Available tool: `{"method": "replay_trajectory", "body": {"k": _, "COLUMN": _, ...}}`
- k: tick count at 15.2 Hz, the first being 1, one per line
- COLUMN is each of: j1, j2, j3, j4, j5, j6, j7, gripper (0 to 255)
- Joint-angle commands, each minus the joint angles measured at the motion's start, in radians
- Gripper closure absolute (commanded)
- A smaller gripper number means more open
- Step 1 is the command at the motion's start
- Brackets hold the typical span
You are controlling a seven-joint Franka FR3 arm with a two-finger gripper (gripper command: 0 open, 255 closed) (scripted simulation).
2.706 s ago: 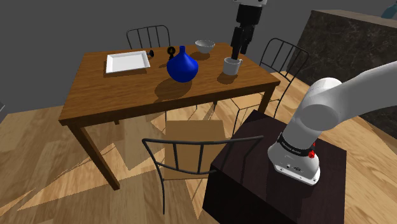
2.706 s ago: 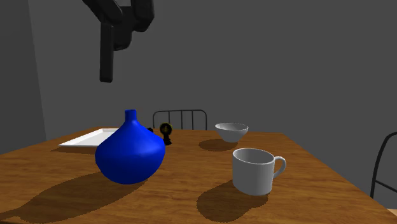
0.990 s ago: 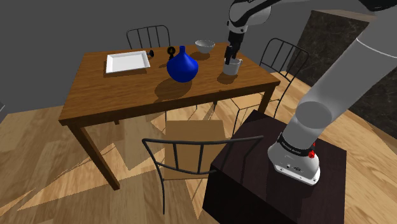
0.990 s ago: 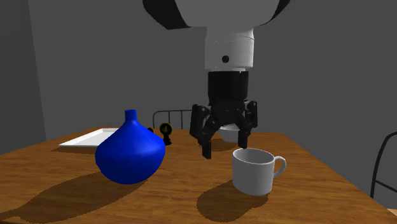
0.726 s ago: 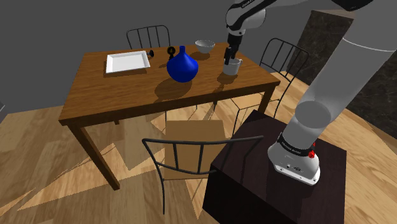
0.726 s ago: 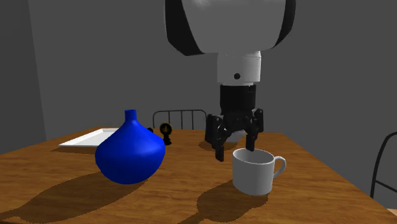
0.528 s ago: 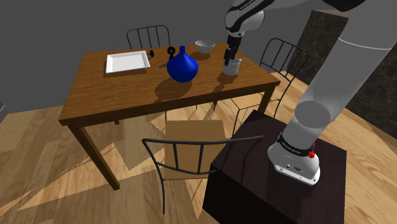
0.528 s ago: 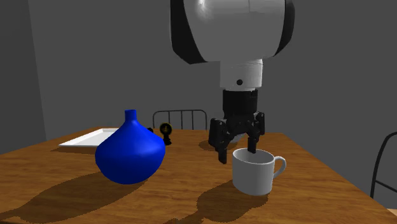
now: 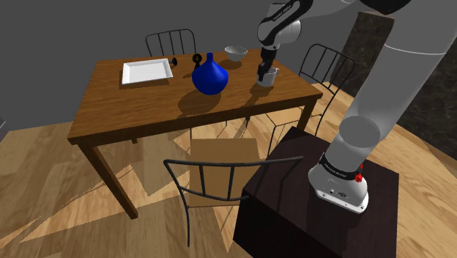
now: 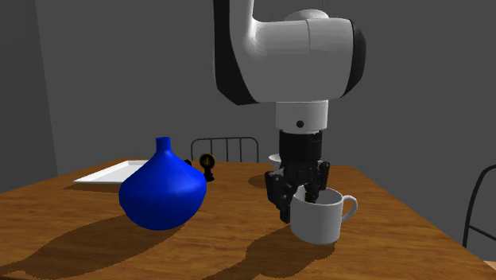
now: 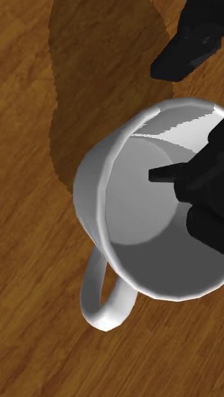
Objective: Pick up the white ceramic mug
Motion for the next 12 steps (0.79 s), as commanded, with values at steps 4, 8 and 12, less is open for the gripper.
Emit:
{"method": "replay_trajectory", "body": {"k": 4, "j1": 0.0, "j2": 0.001, "j3": 0.0, "j4": 0.0, "j5": 0.001, "j6": 0.002, "j7": 0.0, "gripper": 255}}
{"method": "replay_trajectory", "body": {"k": 8, "j1": 0.0, "j2": 0.001, "j3": 0.0, "j4": 0.0, "j5": 0.001, "j6": 0.002, "j7": 0.0, "gripper": 255}}
{"method": "replay_trajectory", "body": {"k": 12, "j1": 0.001, "j2": -0.021, "j3": -0.001, "j4": 0.015, "j5": -0.009, "j6": -0.035, "j7": 0.006, "gripper": 255}}
